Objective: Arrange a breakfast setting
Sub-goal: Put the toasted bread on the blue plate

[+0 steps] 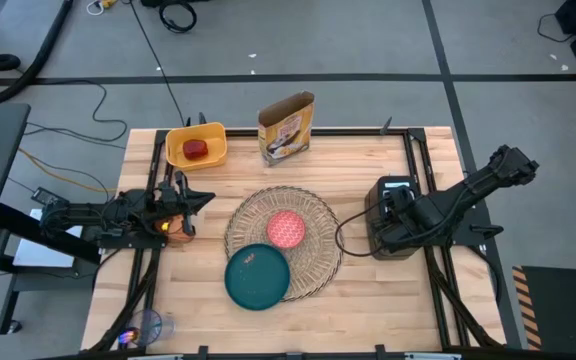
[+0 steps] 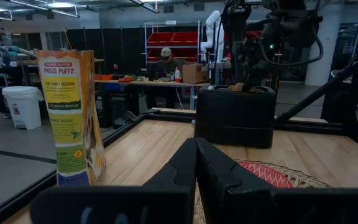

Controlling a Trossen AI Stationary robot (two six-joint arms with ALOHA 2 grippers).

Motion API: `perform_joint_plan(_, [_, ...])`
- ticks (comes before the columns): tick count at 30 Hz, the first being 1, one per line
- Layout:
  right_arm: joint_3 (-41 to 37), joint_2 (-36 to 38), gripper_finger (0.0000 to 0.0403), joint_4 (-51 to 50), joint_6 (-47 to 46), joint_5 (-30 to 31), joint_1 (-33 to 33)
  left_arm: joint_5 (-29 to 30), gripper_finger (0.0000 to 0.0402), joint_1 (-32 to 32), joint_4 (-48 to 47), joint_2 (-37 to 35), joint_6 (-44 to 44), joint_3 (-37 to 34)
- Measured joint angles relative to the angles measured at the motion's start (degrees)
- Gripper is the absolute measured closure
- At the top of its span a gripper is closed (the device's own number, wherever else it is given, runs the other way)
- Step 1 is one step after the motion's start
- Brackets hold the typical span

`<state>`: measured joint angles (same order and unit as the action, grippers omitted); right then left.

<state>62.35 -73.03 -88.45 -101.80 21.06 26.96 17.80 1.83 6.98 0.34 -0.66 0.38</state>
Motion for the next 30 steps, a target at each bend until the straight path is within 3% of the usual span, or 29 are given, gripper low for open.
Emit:
perform_joint_plan(13, [5.27, 1.22, 0.0385, -1.62, 5.54, 2.43, -1.41, -0.01, 0.0386, 0.00, -0.02, 0.02, 0.00, -0.01])
perform_joint_plan(30, [5.29, 10.13, 0.0382, -1.55, 4.46, -1.66, -2.51, -0.01, 0.0386, 0.01, -0.01, 0.02, 0.01, -0.02])
